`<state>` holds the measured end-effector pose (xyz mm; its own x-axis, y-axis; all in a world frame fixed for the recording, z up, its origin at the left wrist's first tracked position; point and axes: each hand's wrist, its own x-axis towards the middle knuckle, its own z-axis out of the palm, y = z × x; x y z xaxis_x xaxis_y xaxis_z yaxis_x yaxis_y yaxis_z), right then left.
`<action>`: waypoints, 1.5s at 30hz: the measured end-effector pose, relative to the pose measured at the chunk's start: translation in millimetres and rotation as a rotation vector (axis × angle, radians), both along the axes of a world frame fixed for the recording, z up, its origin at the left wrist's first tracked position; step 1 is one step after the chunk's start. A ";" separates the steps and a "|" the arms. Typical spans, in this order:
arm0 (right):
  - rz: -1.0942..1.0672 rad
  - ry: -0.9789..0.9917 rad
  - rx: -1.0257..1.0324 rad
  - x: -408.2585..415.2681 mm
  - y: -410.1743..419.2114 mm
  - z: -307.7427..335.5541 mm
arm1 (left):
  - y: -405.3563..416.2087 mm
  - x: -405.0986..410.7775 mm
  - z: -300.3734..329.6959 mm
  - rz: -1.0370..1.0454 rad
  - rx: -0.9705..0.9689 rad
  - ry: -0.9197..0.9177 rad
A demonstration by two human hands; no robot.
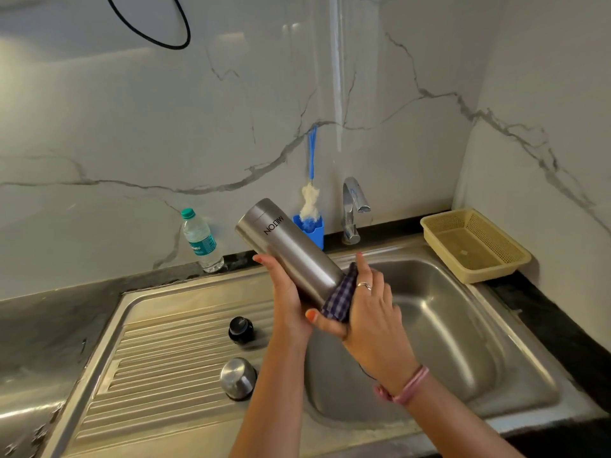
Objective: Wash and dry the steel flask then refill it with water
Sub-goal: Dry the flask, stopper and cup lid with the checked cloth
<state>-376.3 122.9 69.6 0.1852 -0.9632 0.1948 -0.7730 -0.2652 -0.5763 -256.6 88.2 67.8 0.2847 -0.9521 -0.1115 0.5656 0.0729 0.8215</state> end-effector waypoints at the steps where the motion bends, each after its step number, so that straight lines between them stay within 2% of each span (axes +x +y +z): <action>1: -0.018 0.012 -0.037 3.7 -1.3 1.7 | -1.0 3.4 3.1 -0.016 -0.017 0.008; 4: -0.073 0.066 -0.140 16.5 -4.9 11.0 | -3.2 10.1 7.5 -0.050 -0.044 -0.027; 6: -0.071 0.062 -0.186 25.6 -7.2 24.5 | 0.8 5.4 5.4 -0.085 -0.072 -0.122; 8: -0.068 -0.026 -0.197 33.6 -14.2 44.1 | 6.7 -3.0 -1.5 -0.121 -0.090 -0.178; 12: 0.065 -0.181 -0.071 41.2 -50.6 78.7 | 17.2 -14.4 -10.6 -0.234 -0.011 -0.072; 14: 0.166 -0.368 0.050 39.8 -66.2 83.8 | 16.6 -11.9 -13.5 -0.205 -0.001 -0.102; 16: 0.203 -0.475 0.077 37.8 -69.4 78.9 | 13.8 -9.7 -13.4 -0.161 0.000 -0.128; 18: 0.230 -0.392 -0.001 36.1 -59.4 66.4 | 9.4 -7.1 -14.0 -0.119 -0.064 -0.107; 20: 0.207 -0.191 -0.085 32.9 -43.2 46.5 | 5.6 -3.9 -10.4 -0.056 -0.143 -0.044; 22: 0.153 -0.027 -0.112 24.2 -31.3 21.6 | 3.6 1.6 -5.8 0.019 -0.165 0.029; 23: 0.142 -0.005 -0.108 18.4 -27.5 9.4 | 2.8 5.0 -3.4 0.061 -0.141 0.038; 26: 0.192 -0.184 0.055 -3.7 -20.5 -12.4 | -1.7 16.7 -4.0 0.157 -0.123 0.120; 28: 0.234 -0.313 0.181 -12.2 -18.6 -14.8 | -4.3 22.3 -6.3 0.129 -0.159 0.201; 30: 0.230 -0.309 0.157 -13.6 -18.6 -16.4 | -7.3 22.6 -7.2 0.073 -0.195 0.237; 33: 0.162 -0.312 0.106 -13.2 -17.6 -19.4 | -9.5 17.6 -2.6 0.069 -0.169 0.163; 36: 0.095 -0.249 -0.012 -13.5 -14.8 -27.1 | -12.1 19.8 5.9 0.164 -0.067 -0.003; 39: 0.103 -0.122 -0.135 -16.2 -17.3 -31.7 | -13.4 21.6 2.2 0.250 -0.037 -0.030; 42: 0.211 -0.165 -0.040 -16.6 -18.4 -22.5 | -9.7 20.9 1.3 0.235 -0.064 0.000; 45: 0.272 -0.230 -0.019 -3.7 -16.9 -3.3 | -9.6 14.9 -3.4 0.118 -0.152 -0.038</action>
<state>-380.0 106.1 66.4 0.3834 -0.8806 0.2784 -0.5231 -0.4555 -0.7203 -241.7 78.6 64.3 0.3969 -0.9168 0.0439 0.5143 0.2618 0.8167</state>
